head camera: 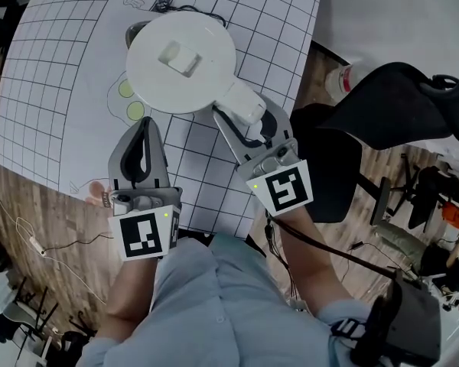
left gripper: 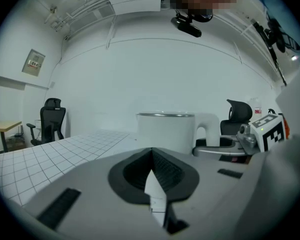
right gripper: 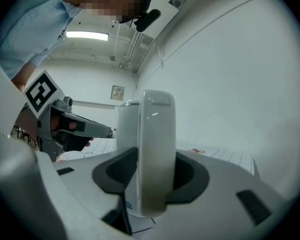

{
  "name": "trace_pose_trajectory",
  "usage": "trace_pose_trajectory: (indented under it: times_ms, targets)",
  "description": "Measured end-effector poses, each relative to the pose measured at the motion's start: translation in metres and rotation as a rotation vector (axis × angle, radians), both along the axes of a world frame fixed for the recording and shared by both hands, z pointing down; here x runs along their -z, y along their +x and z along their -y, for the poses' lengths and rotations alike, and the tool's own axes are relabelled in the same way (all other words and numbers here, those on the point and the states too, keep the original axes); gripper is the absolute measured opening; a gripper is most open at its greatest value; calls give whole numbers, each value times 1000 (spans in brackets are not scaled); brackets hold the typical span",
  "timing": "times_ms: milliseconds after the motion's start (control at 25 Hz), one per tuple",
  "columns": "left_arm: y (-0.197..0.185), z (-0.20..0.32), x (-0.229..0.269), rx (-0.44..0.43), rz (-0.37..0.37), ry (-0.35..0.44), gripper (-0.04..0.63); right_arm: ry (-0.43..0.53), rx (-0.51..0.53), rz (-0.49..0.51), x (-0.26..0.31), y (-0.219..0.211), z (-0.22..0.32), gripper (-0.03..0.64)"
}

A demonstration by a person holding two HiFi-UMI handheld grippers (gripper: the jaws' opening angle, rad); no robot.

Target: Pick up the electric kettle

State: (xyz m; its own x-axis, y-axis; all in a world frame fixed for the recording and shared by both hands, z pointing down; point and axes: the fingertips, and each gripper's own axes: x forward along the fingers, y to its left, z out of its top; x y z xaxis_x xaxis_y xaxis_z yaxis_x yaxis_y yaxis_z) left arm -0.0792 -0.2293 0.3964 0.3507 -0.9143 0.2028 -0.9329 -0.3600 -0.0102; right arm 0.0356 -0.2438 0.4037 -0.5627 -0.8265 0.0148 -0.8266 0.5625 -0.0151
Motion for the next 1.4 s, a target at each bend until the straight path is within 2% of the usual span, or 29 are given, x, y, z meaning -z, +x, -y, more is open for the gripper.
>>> trace_pose_trajectory:
  times_ms: [280, 480, 560, 760, 1120, 1400]
  targets:
    - [-5, -7, 15, 10, -4, 24, -2, -20, 58, 15, 3, -12, -10, 102]
    - [-13, -17, 29, 28, 8, 61, -2, -85, 18, 0, -5, -11, -9, 95]
    - [-18, -19, 33, 39, 18, 75, -2, -98, -3, 43, -2, -7, -5, 94]
    - [-28, -22, 40, 67, 30, 95, -2, -65, -54, 156, 16, 3, 10, 92]
    - [-39, -24, 47, 97, 28, 108, -2, -29, -95, 193, 35, 10, 17, 91]
    - [-43, -38, 65, 128, 1, 159, -2, 50, -82, 180, 77, 13, 10, 91]
